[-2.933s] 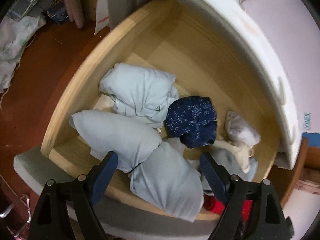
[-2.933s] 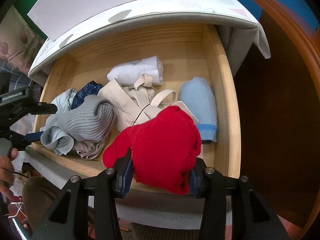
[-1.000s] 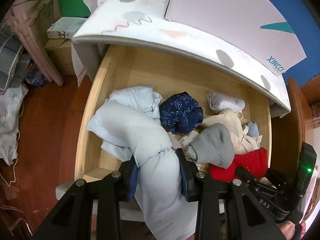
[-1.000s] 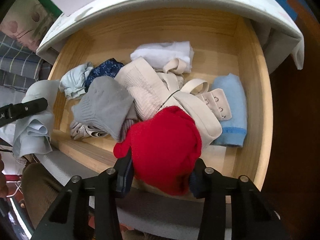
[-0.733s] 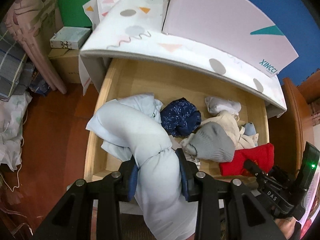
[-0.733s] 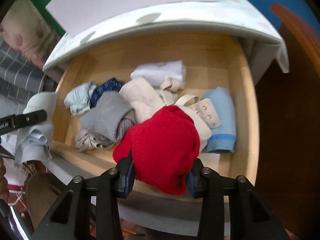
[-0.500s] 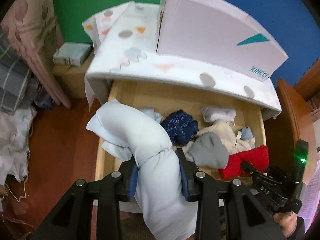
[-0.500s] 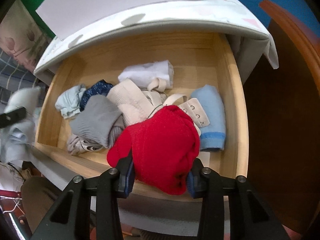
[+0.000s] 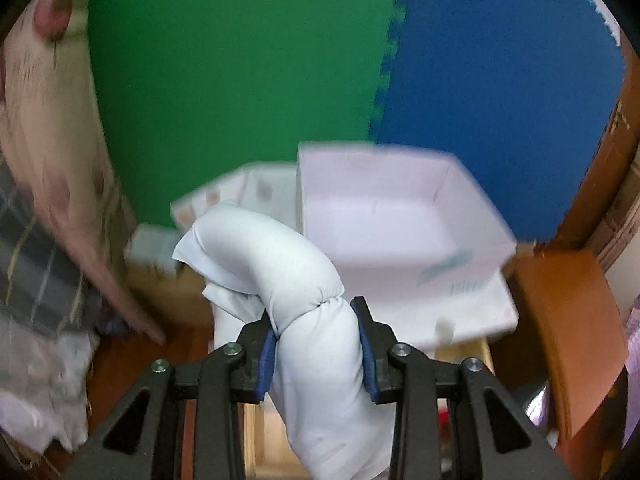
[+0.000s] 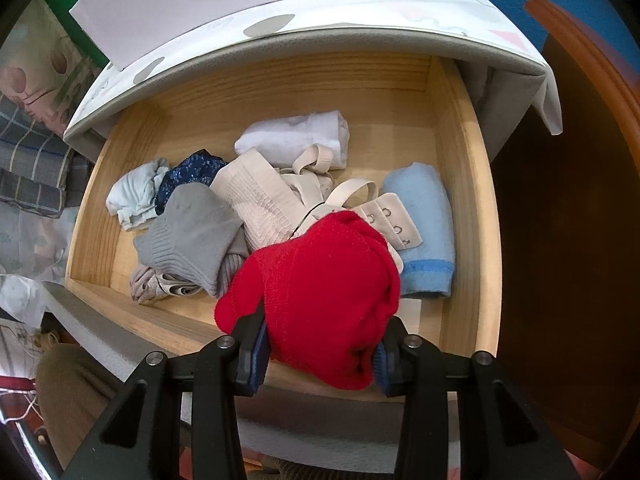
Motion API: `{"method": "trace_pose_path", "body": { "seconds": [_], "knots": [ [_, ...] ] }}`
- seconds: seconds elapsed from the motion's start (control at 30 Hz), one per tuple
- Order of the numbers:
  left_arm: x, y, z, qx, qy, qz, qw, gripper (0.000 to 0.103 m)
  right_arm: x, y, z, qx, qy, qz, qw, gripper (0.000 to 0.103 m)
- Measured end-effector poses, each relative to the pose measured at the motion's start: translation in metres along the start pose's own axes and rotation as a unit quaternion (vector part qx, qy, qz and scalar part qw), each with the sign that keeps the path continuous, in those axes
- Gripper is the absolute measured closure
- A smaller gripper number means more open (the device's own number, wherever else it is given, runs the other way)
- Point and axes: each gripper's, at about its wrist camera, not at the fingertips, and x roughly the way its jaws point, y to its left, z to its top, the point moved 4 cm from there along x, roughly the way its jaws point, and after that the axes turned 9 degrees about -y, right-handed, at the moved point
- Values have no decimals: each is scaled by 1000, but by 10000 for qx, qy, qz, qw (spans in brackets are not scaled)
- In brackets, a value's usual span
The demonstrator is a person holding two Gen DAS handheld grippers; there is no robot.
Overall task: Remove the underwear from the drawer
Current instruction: 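Lift the pale grey underwear with the left gripper over the white box, then lower the pale grey underwear into the white box and open the left gripper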
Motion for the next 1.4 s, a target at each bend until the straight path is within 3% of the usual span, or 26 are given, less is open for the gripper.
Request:
{"method": "trace_pose_path", "body": {
  "seconds": [0.17, 0.33, 0.47, 0.67, 1.27, 1.4],
  "knots": [
    [25, -23, 67, 300, -449, -174, 9984, 68, 2, 1, 0, -7, 30, 18, 10000, 65],
    [84, -46, 88, 451, -302, -444, 9975, 68, 2, 1, -1, -8, 59, 35, 10000, 65],
    [144, -57, 78, 501, 205, -486, 9973, 68, 3, 0, -1, 21, 77, 77, 9999, 64],
    [186, -60, 46, 551, 663, -428, 9954, 68, 4, 1, -1, 12, 107, 102, 9999, 64],
    [185, -32, 1, 991, 896, 71, 9910, 68, 8, 2, -1, -17, 134, 102, 9999, 63],
    [185, -30, 3, 873, 905, 58, 9920, 65, 8, 2, -1, -21, 136, 101, 9999, 63]
  ]
}}
